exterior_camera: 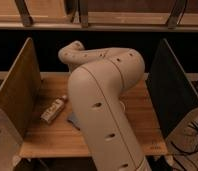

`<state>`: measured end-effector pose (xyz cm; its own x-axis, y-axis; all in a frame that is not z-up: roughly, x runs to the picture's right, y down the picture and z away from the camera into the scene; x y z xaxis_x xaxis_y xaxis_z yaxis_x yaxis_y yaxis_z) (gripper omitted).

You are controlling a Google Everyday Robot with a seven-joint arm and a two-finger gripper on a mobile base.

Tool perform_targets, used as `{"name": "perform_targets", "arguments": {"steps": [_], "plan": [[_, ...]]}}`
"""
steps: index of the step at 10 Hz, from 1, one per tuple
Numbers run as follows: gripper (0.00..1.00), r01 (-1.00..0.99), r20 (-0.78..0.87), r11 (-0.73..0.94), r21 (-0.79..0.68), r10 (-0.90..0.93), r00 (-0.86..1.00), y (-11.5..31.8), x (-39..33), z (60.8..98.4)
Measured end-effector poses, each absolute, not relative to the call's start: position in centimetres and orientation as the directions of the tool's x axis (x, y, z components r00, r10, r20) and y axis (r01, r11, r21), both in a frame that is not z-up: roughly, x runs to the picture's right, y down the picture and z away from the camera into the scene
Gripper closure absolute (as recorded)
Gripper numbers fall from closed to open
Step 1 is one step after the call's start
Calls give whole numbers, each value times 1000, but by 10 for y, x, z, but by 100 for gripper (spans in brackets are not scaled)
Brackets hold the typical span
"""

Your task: Stand the bottle upright

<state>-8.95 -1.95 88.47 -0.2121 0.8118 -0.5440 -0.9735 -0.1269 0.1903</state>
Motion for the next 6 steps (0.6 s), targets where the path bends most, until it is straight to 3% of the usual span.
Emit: {"name": "perform_targets", "arguments": {"steps": [6], "plan": [[20,-996,-591,-11,85,805,-59,3,-139,872]]}}
